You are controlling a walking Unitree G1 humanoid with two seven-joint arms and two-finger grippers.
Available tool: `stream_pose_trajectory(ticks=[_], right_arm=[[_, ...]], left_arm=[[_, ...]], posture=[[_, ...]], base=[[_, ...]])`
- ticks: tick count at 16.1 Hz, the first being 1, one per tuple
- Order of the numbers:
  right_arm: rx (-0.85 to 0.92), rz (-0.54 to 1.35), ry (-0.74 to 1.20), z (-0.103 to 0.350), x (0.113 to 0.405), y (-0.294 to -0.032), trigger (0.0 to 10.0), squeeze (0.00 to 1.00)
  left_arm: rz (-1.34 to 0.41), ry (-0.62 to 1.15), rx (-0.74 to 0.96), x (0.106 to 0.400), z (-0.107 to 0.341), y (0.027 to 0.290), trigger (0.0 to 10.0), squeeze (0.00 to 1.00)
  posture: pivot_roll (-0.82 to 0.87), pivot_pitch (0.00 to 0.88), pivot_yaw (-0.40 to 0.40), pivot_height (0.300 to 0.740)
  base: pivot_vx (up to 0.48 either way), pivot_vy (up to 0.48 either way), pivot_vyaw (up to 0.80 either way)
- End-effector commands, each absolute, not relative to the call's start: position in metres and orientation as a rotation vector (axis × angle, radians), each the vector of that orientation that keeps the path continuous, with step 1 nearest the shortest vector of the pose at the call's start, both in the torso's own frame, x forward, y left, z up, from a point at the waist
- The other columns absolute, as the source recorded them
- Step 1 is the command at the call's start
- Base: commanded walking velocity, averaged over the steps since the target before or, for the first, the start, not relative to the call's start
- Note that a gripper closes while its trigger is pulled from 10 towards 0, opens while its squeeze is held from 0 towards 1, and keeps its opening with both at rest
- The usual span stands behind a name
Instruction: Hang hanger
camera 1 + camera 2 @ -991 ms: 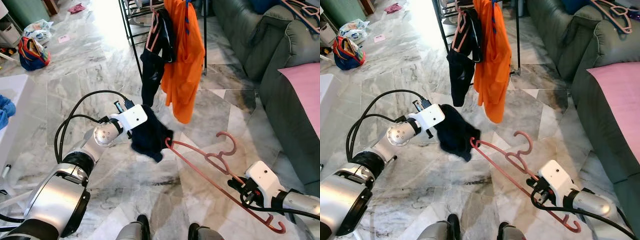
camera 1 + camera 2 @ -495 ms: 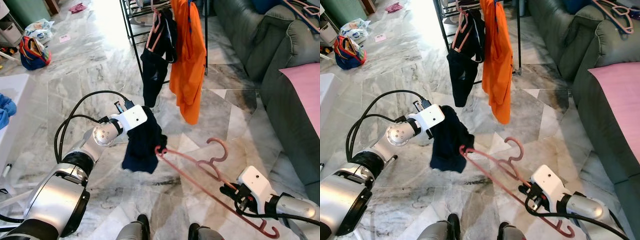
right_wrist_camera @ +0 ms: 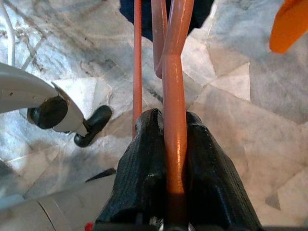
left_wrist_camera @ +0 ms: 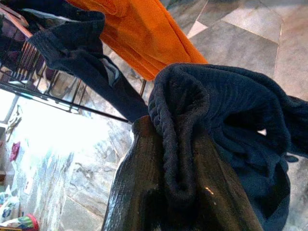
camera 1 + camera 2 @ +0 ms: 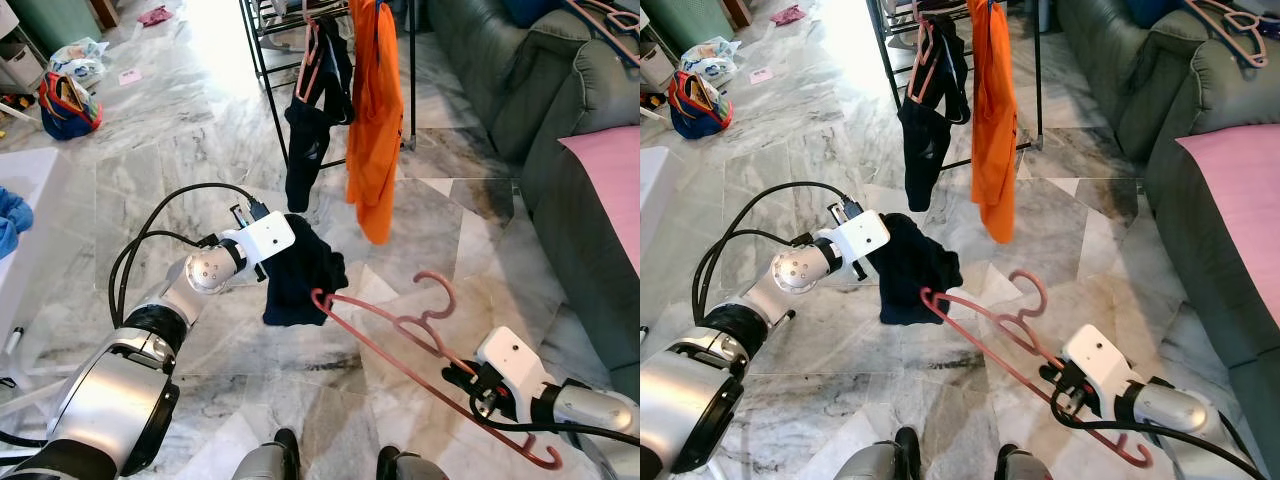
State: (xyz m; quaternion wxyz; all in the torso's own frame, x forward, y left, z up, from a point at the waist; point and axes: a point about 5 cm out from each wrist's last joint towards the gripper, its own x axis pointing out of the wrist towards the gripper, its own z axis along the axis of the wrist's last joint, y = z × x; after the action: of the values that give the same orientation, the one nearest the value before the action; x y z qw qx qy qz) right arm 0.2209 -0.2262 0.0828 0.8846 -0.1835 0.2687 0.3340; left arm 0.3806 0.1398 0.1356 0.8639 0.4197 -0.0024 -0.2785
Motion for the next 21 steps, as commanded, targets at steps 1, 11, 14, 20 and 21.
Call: stream_pose_trajectory(ticks=[1,11,14,20,21], right_arm=[[-0.38,0.714,0.566,0.083,0.218,-0.226,10.0,0.0],[-0.378,0.602,0.532,0.074,0.236,-0.235,10.0,0.0],[-0.371,0.58,0.523,0.07,0.243,-0.235,10.0,0.0],[-0.241,0.474,0.508,0.054,0.256,-0.232,10.0,0.0],[-0.211,0.408,0.496,0.051,0.261,-0.235,10.0,0.0]], left_arm=[[-0.576,-0.011,0.882,0.38,0.138,0.149,10.0,0.0],[-0.697,-0.063,0.864,0.371,0.132,0.134,10.0,0.0],[-0.78,-0.133,0.832,0.364,0.133,0.122,10.0,0.0],[-0.941,-0.317,0.718,0.345,0.14,0.093,10.0,0.0],[-0.994,-0.345,0.703,0.337,0.137,0.086,10.0,0.0]], posture=[[-0.05,0.233,0.117,0.74],[-0.04,0.237,0.117,0.74],[-0.04,0.238,0.115,0.74],[-0.03,0.235,0.11,0.74],[-0.03,0.234,0.11,0.74]], base=[[0.0,0.0,0.0],[0.0,0.0,0.0],[0.0,0.0,0.0],[0.0,0.0,0.0],[0.0,0.0,0.0]])
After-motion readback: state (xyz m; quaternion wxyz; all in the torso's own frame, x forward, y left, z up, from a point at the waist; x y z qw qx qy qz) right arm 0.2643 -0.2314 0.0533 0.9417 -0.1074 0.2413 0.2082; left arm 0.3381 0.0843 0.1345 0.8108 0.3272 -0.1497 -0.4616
